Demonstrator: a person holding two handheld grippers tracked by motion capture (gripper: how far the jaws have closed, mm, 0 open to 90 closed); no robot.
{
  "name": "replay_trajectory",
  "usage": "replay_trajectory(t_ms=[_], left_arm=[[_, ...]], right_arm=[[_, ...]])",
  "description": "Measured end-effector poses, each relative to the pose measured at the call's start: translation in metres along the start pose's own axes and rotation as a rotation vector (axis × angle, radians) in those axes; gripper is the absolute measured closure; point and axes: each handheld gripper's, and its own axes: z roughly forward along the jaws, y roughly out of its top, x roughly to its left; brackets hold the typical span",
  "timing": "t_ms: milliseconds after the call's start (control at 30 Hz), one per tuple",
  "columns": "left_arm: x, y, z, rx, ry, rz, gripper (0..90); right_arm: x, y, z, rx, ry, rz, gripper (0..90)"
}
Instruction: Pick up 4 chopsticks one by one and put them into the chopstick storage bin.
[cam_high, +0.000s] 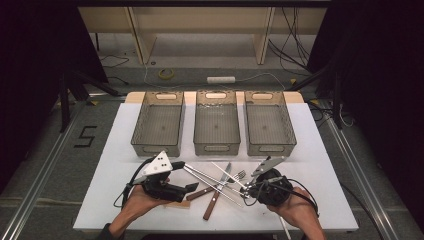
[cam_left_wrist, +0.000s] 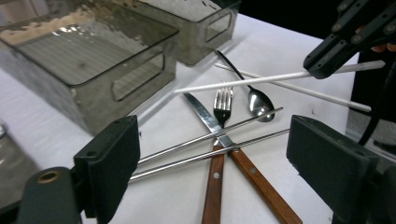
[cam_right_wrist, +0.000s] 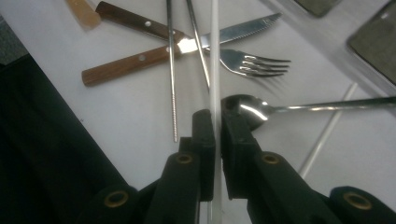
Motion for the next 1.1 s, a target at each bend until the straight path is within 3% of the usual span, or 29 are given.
replay_trajectory(t_ms=[400, 767, 1100], left_arm=[[-0.013, 0.008, 0.029, 0.135, -0.05, 0.183, 20.9], [-0.016, 0.005, 0.037, 0.228, -0.067, 0.256, 26.8], [-0.023, 0.002, 0.038, 0.315, -0.115, 0.34, 44.3]], right_arm=[[0.02, 0.019, 0.009, 0.01, 0.06, -0.098, 85.2], [0.039, 0.029, 0.013, 0.021, 0.112, -0.18, 85.2], [0.048, 0.032, 0.014, 0.031, 0.139, -0.226, 85.2]])
